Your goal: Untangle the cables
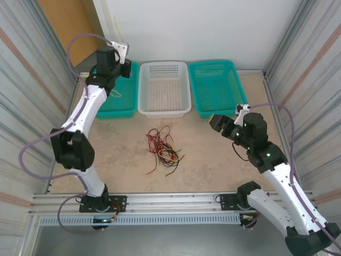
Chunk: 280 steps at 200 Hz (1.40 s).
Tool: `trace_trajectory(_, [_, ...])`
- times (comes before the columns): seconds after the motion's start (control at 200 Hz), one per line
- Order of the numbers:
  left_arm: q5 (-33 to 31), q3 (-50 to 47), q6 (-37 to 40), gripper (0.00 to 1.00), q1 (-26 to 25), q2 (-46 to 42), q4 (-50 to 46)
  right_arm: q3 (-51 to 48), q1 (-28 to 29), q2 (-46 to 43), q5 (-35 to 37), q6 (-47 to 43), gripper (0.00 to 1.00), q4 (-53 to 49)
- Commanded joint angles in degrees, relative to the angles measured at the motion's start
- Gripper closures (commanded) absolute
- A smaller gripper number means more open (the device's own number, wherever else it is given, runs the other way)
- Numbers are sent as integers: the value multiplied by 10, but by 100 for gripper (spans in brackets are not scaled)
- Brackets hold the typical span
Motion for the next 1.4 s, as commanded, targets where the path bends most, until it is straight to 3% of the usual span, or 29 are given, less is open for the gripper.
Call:
trace_trajectory(0.0, [-3, 37, 6, 100, 17, 43, -37, -13, 7, 3, -5, 1, 39, 5])
trace_trajectory(0.2, [-13, 62, 6, 100, 40, 112, -56, -29, 18, 16, 5, 0, 40, 13])
trace_trajectory(0.236, [-11, 65, 8, 89, 42, 120, -61, -32, 20, 18, 5, 2, 40, 17])
trace_trajectory(0.301, [-17, 66, 5, 54, 45, 128, -67, -35, 22, 21, 6, 4, 41, 20])
trace_trajectory(0.341, [-24, 59, 5, 41, 45, 126, -67, -35, 24, 22, 7, 5, 41, 20])
trace_trajectory(0.421, [-32, 31, 5, 30, 45, 109, -53, -33, 27, 20, 10, 6, 41, 20])
trace_trajectory(0.511, [-47, 11, 0, 24, 45, 83, -45, -30, 28, 14, 12, 8, 41, 19])
trace_trajectory(0.661, [-70, -4, -28, 22, 44, 13, -47, -15, 38, 7, 16, 4, 41, 4])
trace_trajectory(0.857, [-34, -63, -181, 28, 31, -156, -80, 20, 91, 45, 45, -17, 42, -35])
trace_trajectory(1.092, [122, -253, -256, 29, -89, -342, -105, 62, 190, 140, 88, -42, 42, -56])
trace_trajectory(1.178, [199, -339, -294, 34, -123, -380, -114, 70, 220, 187, 98, -48, 42, -55])
trace_trajectory(1.313, [139, -450, -318, 35, -186, -449, -151, 65, 248, 243, 90, -39, 42, -30])
trace_trajectory(1.398, [150, -514, -352, 38, -194, -479, -145, 60, 260, 284, 82, -24, 43, -12])
